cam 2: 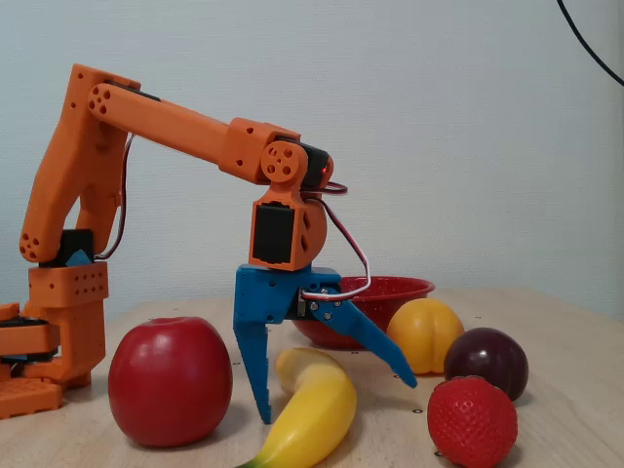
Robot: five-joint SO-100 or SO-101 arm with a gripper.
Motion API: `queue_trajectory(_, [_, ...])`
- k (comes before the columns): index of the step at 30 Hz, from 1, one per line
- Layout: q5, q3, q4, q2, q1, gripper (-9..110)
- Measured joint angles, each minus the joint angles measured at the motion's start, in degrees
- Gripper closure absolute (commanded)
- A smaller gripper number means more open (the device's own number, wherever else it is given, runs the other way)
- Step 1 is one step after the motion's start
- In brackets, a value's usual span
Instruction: Put the banana in the red bowl.
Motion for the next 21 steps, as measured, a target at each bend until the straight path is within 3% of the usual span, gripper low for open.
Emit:
queue_trajectory(9, [1.1, 1.1, -2.0, 0.2, 0.0, 48])
queue_trajectory(21, [1.6, 1.1, -2.8, 0.2, -0.2, 59])
